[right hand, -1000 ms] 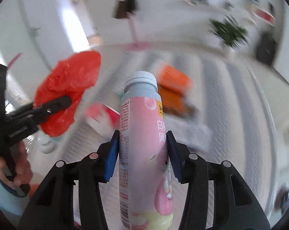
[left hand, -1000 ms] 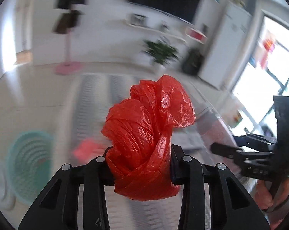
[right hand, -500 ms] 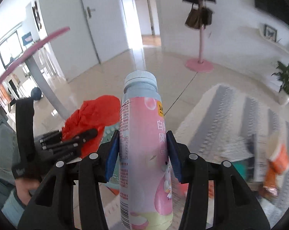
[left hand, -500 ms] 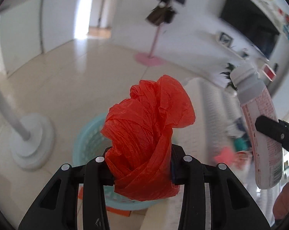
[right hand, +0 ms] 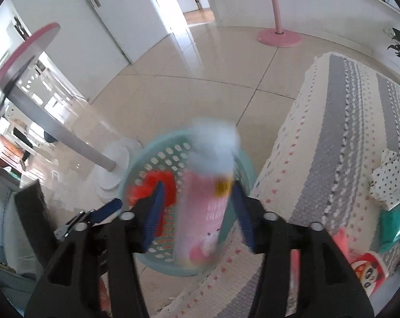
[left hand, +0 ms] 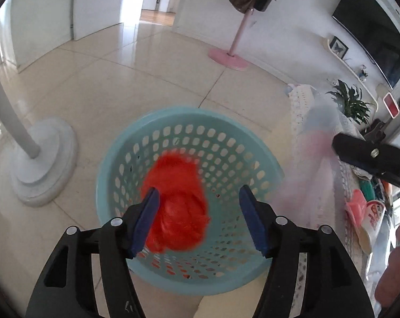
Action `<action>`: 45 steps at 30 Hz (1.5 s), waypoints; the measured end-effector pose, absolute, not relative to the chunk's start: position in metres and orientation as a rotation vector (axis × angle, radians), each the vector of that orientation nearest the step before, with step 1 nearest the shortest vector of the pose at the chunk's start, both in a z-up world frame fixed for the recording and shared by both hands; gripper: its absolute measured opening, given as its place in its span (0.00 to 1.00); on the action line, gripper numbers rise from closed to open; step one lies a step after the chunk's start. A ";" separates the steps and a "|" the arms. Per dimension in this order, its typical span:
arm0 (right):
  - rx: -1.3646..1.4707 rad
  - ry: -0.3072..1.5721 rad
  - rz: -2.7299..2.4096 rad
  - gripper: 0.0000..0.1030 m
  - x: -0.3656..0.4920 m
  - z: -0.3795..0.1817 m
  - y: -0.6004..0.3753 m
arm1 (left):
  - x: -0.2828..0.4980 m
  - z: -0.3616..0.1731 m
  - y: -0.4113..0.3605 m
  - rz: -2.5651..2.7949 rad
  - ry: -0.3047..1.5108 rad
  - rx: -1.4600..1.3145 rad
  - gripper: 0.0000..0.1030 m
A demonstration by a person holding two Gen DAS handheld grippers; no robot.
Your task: Collect trash
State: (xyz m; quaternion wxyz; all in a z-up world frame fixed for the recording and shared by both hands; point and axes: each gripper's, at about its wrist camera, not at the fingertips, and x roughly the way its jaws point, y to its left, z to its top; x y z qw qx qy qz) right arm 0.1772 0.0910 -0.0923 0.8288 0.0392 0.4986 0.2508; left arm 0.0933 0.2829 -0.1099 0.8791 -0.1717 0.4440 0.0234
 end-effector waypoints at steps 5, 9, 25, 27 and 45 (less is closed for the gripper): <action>0.078 0.991 0.539 0.54 0.163 -0.062 0.069 | 0.085 -0.091 0.272 0.024 0.885 -0.363 0.59; 0.052 0.904 0.510 0.54 0.125 -0.031 0.035 | 0.073 -0.060 0.246 -0.051 0.826 -0.345 0.58; -0.004 0.588 0.104 0.49 0.011 0.037 -0.188 | 0.081 -0.022 0.068 -0.285 0.859 -0.205 0.55; 0.016 0.621 0.058 0.49 0.011 0.018 -0.216 | 0.090 -0.039 0.061 -0.280 0.899 -0.217 0.54; 0.124 0.983 0.142 0.49 0.033 -0.110 -0.277 | 0.104 -0.104 0.021 -0.597 1.022 -0.332 0.38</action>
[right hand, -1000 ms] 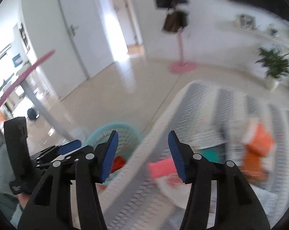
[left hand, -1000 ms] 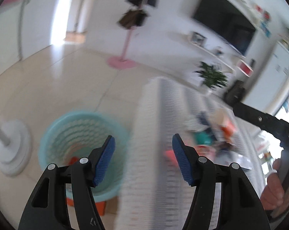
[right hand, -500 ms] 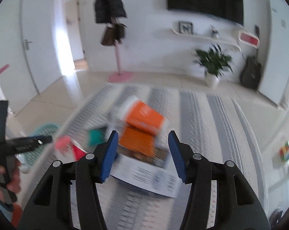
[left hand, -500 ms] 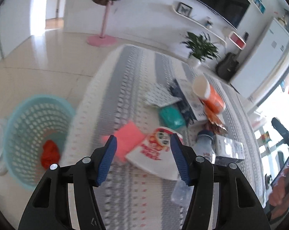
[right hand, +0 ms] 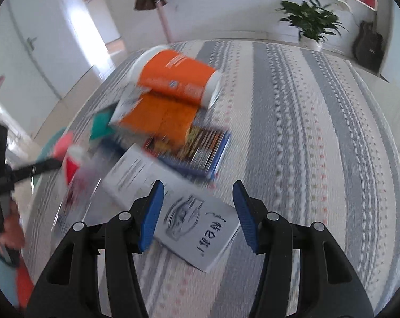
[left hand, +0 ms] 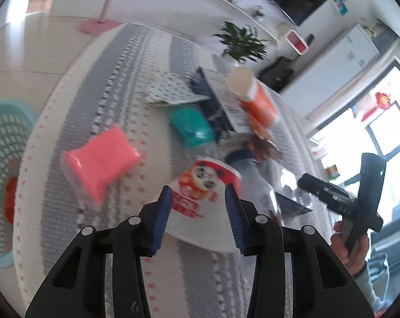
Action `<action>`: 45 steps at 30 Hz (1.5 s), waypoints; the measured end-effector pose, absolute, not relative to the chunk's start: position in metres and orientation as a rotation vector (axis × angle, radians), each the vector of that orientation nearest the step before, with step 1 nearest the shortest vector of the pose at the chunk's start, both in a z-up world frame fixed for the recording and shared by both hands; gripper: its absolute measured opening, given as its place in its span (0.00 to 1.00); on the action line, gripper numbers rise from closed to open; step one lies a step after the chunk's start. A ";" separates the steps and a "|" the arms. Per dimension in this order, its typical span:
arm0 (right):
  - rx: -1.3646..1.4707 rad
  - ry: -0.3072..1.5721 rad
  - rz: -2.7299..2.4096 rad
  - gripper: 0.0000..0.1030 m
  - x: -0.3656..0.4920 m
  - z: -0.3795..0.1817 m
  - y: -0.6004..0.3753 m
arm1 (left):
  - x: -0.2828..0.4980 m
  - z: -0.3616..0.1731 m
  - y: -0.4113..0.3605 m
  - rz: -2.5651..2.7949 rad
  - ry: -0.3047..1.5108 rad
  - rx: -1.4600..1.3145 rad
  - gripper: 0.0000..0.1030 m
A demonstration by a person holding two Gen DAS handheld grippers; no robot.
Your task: Collect trash
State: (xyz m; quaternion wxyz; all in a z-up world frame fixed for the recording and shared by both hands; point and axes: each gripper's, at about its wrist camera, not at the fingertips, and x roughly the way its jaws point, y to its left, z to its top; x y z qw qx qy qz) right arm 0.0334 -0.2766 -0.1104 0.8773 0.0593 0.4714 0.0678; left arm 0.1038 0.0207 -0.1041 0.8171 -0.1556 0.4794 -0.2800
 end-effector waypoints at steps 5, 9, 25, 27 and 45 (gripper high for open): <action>0.070 0.991 0.171 0.49 -0.007 -0.112 -0.254 | 0.096 -0.103 0.008 -0.600 1.015 -0.280 0.41; 0.075 0.976 0.185 0.60 -0.014 -0.109 -0.241 | 0.096 -0.105 -0.001 -0.505 1.003 -0.196 0.69; -0.003 0.945 0.119 0.65 0.007 -0.121 -0.224 | 0.100 -0.121 -0.037 -0.455 1.012 -0.049 0.83; -0.003 0.939 0.116 0.59 0.005 -0.120 -0.226 | 0.097 -0.120 -0.040 -0.453 1.006 -0.040 0.81; 0.011 0.750 0.097 0.51 -0.017 -0.046 -0.224 | 0.061 -0.040 0.003 -0.474 0.751 -0.189 0.69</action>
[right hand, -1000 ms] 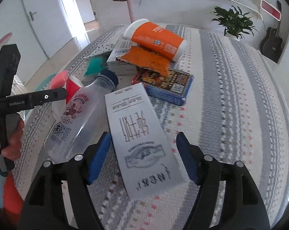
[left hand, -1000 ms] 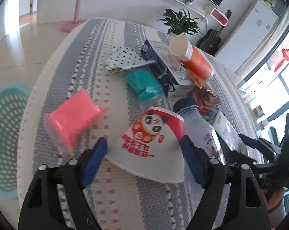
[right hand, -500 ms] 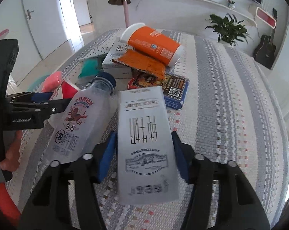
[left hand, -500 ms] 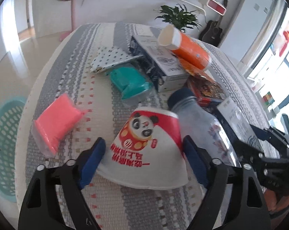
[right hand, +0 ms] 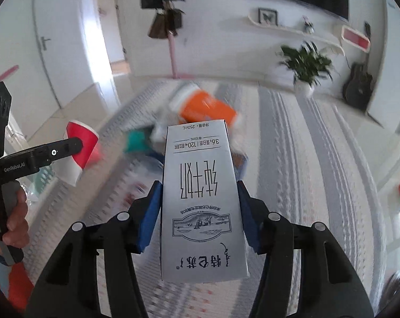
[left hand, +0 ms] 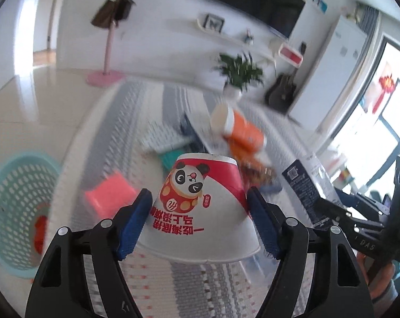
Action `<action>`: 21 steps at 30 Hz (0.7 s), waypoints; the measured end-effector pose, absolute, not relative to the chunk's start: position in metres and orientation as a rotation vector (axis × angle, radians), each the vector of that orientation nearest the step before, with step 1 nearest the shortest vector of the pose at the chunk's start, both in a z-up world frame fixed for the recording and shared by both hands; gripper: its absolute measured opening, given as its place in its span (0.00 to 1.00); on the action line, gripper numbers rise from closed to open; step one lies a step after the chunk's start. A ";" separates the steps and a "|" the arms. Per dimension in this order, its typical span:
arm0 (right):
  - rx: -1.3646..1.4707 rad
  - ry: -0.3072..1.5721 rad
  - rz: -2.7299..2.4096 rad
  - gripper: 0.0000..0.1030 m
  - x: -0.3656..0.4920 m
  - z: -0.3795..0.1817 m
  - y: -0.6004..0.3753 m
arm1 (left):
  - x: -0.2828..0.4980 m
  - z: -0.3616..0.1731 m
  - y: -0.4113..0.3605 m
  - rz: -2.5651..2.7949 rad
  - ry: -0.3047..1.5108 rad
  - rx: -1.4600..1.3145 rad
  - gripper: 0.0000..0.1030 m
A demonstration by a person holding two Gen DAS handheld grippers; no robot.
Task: Collect trash
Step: 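Release the paper cup into the teal basket while the right tool drops the milk carton in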
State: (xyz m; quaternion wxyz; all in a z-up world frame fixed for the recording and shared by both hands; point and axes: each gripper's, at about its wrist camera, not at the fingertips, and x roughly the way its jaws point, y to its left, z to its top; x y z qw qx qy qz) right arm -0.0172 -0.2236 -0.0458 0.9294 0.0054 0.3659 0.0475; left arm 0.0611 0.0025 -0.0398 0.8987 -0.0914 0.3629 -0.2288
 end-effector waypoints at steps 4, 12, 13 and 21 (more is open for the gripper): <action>-0.057 0.673 0.191 0.51 -0.008 -0.003 -0.173 | 0.054 0.000 0.044 -0.414 0.649 -0.236 0.69; -0.151 0.606 0.420 0.50 0.022 0.050 -0.041 | 0.051 0.029 0.158 -0.216 0.587 -0.302 0.70; -0.156 0.608 0.438 0.50 0.025 0.050 -0.029 | 0.053 0.029 0.171 -0.196 0.588 -0.316 0.70; -0.138 0.773 0.530 0.51 0.078 0.006 0.082 | 0.074 -0.022 0.268 0.001 0.716 -0.398 0.70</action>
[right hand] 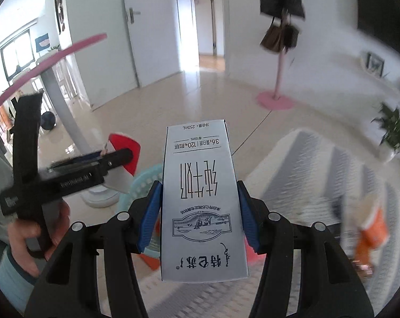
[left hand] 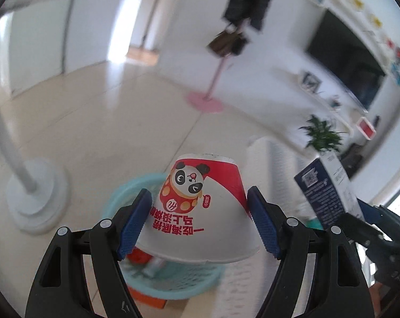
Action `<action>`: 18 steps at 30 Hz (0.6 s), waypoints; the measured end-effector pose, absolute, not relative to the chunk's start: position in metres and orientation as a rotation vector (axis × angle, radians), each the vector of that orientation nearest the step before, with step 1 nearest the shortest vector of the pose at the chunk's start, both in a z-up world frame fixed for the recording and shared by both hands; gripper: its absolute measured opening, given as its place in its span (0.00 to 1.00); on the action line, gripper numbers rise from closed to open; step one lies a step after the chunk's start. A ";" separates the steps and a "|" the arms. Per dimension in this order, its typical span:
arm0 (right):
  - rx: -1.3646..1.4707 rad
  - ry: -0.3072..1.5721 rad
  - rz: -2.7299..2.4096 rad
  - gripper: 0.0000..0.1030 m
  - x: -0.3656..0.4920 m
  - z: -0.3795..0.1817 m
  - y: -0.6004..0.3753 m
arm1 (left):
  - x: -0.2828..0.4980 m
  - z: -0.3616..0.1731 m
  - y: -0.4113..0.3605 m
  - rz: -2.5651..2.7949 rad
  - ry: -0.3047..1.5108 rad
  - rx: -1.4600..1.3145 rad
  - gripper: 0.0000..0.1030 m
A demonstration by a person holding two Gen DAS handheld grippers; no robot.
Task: Collect trash
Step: 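Release the paper cup into the teal basket while the right tool drops the milk carton in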
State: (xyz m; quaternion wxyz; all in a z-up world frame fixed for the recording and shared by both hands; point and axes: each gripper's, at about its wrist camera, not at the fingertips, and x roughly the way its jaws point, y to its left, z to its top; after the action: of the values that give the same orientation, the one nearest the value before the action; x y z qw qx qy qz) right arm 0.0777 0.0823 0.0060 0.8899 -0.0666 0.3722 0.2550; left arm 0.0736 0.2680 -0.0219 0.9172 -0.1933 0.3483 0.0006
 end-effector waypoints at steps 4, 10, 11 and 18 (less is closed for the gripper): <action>-0.126 0.868 0.537 0.51 0.096 -0.030 0.113 | 0.084 -0.055 0.291 0.035 0.784 -0.433 0.70; -0.090 0.963 0.522 0.52 0.111 -0.066 0.126 | 0.085 -0.089 0.307 0.033 0.834 -0.471 0.72; -0.085 0.969 0.515 0.53 0.113 -0.069 0.126 | 0.086 -0.092 0.307 0.031 0.844 -0.470 0.72; -0.052 0.960 0.501 0.62 0.113 -0.060 0.108 | 0.081 -0.091 0.300 0.018 0.847 -0.453 0.75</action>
State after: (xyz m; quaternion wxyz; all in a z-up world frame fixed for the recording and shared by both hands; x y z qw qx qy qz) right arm 0.1127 0.1083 -0.0605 0.8568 -0.0248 0.4567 0.2382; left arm 0.0810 0.3000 -0.0912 0.8869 -0.2179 0.4072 0.0085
